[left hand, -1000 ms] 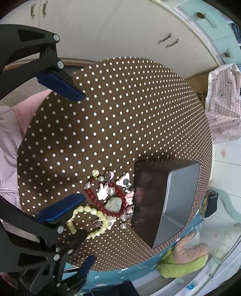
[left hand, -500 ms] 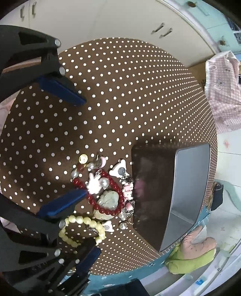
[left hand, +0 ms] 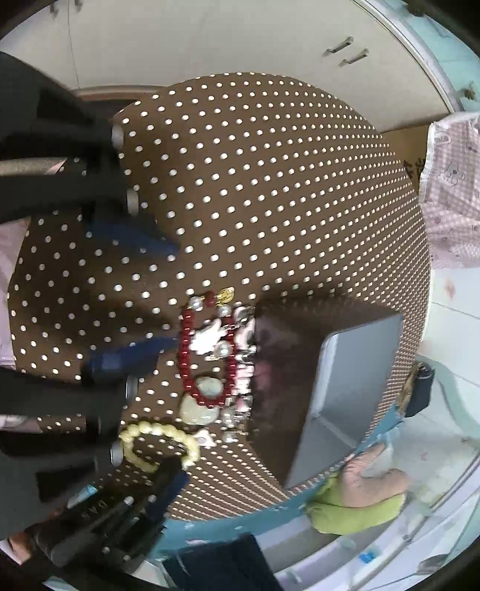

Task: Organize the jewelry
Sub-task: 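Move the right tool to the cream bead bracelet while the left tool moves to the red bead bracelet, then close the right tool on the cream bracelet while the left tool closes on the red bracelet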

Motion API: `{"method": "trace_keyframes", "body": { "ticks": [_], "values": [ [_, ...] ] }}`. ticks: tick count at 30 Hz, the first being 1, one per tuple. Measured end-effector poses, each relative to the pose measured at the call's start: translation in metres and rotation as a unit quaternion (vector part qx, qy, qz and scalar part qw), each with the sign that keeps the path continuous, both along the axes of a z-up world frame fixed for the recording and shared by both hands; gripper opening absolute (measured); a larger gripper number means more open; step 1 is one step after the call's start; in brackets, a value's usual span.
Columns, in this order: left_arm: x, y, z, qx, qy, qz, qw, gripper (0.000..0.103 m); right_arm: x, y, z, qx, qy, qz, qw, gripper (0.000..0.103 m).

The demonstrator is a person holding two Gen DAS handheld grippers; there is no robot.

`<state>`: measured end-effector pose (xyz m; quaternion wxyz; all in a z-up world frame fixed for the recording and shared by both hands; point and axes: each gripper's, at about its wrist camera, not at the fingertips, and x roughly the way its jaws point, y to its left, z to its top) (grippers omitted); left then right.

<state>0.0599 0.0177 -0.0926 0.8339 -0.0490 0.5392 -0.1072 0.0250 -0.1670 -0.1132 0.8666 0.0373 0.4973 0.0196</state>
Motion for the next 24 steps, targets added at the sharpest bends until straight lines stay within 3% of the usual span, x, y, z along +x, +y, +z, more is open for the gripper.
{"method": "trace_keyframes", "body": {
  "ticks": [2,6,8,10,12,13,18,24],
  "values": [
    [0.006,0.000,-0.001,0.031,-0.010,0.013,0.9994,0.051,-0.001,-0.001,0.000,-0.002,0.000,0.001,1.000,0.018],
    [0.017,-0.011,-0.006,0.048,-0.020,0.013,0.9986,0.053,0.000,-0.002,0.000,-0.002,0.000,0.001,1.000,0.018],
    [0.020,-0.020,-0.008,0.063,-0.026,0.004,0.9977,0.049,0.000,-0.002,0.000,-0.002,0.000,0.002,1.000,0.018],
    [0.018,-0.030,-0.012,0.101,-0.042,-0.002,0.9940,0.038,0.000,-0.001,0.000,-0.003,0.000,0.002,1.000,0.018],
    [0.015,-0.041,-0.012,0.103,-0.050,-0.019,0.9933,0.014,0.001,-0.001,0.000,-0.005,-0.001,0.002,1.000,0.018],
    [0.015,-0.043,-0.011,0.105,-0.049,-0.022,0.9930,0.008,0.001,0.000,0.000,-0.006,-0.001,0.003,1.000,0.018],
    [0.001,-0.038,-0.009,0.085,-0.038,-0.030,0.9952,0.007,0.004,-0.001,0.001,-0.001,-0.004,0.001,1.000,0.013],
    [-0.006,-0.018,0.010,0.059,-0.052,-0.029,0.9965,0.007,0.005,-0.005,0.010,0.004,-0.020,0.002,1.000,0.010]
  ]
}}
